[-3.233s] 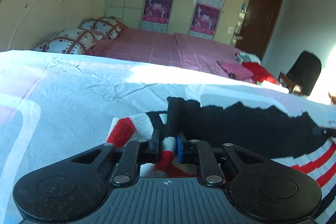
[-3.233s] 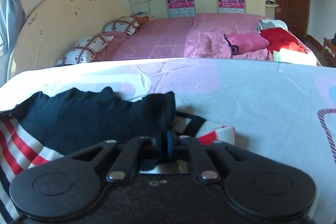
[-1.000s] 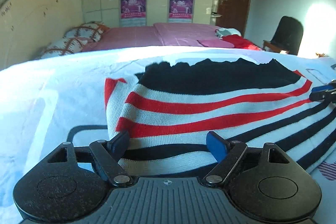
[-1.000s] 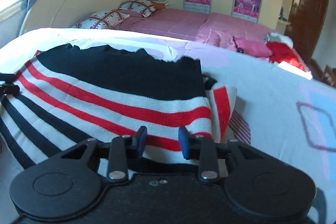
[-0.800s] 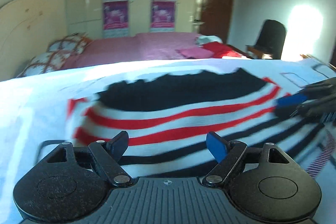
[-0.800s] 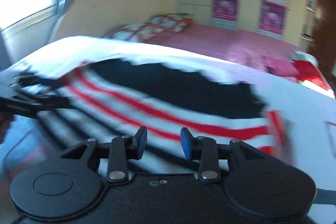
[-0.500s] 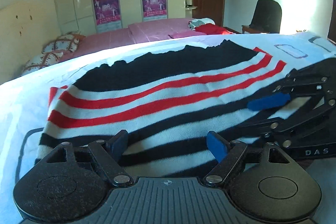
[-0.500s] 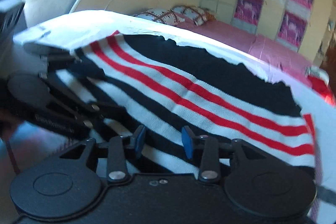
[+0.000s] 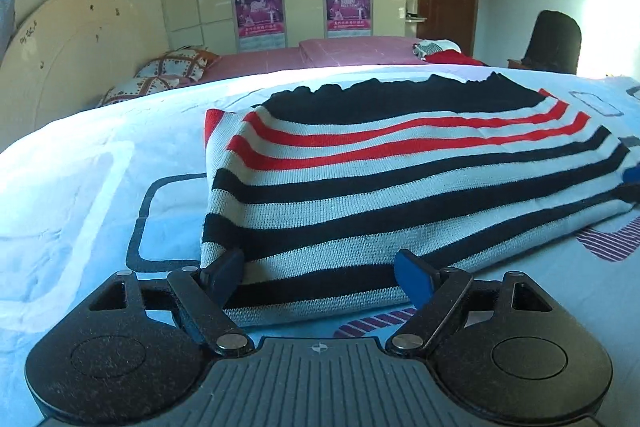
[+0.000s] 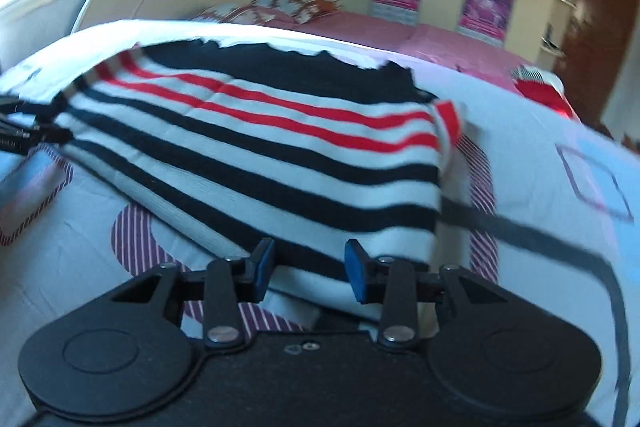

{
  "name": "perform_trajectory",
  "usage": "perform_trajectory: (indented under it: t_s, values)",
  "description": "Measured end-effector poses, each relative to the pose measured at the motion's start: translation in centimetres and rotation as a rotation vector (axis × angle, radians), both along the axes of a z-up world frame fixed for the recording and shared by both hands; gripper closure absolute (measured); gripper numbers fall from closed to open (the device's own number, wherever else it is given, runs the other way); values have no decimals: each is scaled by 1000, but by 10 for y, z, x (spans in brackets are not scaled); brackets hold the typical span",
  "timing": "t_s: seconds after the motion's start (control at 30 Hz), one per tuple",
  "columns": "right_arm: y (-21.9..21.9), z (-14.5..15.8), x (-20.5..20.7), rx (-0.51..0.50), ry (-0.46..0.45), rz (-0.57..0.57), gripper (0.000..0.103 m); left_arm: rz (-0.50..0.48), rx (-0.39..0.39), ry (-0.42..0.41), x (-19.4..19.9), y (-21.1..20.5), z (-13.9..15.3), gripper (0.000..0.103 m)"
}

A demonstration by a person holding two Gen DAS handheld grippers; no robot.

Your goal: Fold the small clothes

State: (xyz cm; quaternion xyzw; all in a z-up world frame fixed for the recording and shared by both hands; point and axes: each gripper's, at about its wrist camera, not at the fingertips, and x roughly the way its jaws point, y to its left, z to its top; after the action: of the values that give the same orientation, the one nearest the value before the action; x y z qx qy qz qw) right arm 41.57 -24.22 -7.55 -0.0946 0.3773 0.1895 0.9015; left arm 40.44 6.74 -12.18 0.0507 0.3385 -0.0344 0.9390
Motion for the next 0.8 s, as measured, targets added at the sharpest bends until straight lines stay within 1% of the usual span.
perform_trajectory:
  t_s: [0.03, 0.13, 0.23, 0.27, 0.33, 0.4, 0.43, 0.6, 0.67, 0.7, 0.77, 0.8]
  values:
    - [-2, 0, 1, 19, 3, -17, 66, 6, 0, 0, 1, 0, 0, 21]
    - [4, 3, 3, 15, 5, -48, 66, 26, 5, 5, 2, -3, 7, 21]
    - [5, 13, -5, 38, -36, -70, 65, 26, 18, 7, 0, -5, 8, 21]
    - [5, 11, -6, 38, -38, -77, 65, 26, 14, 11, 0, -4, 6, 21]
    - [2, -1, -1, 36, 8, -96, 66, 29, 6, 15, 0, -4, 3, 21]
    - [-3, -4, -1, 78, 4, -112, 65, 34, 3, 15, 1, -4, 1, 21]
    - [-3, -3, 0, 83, 6, -117, 65, 35, 3, 16, 1, -4, 1, 21]
    - [0, -3, -2, 73, 2, -119, 64, 37, 7, 23, 2, -5, 2, 20]
    - [-1, 4, -4, 86, 6, -129, 64, 45, 17, 32, -1, -7, 6, 20]
    - [-2, 9, -8, 111, 7, -126, 66, 49, 33, 30, -4, -9, 9, 20]
    - [-4, 18, -18, 154, -12, -119, 67, 62, 58, 20, -13, -11, 13, 20]
    - [-4, 22, -23, 160, -27, -119, 67, 71, 56, 19, -19, -11, 15, 20]
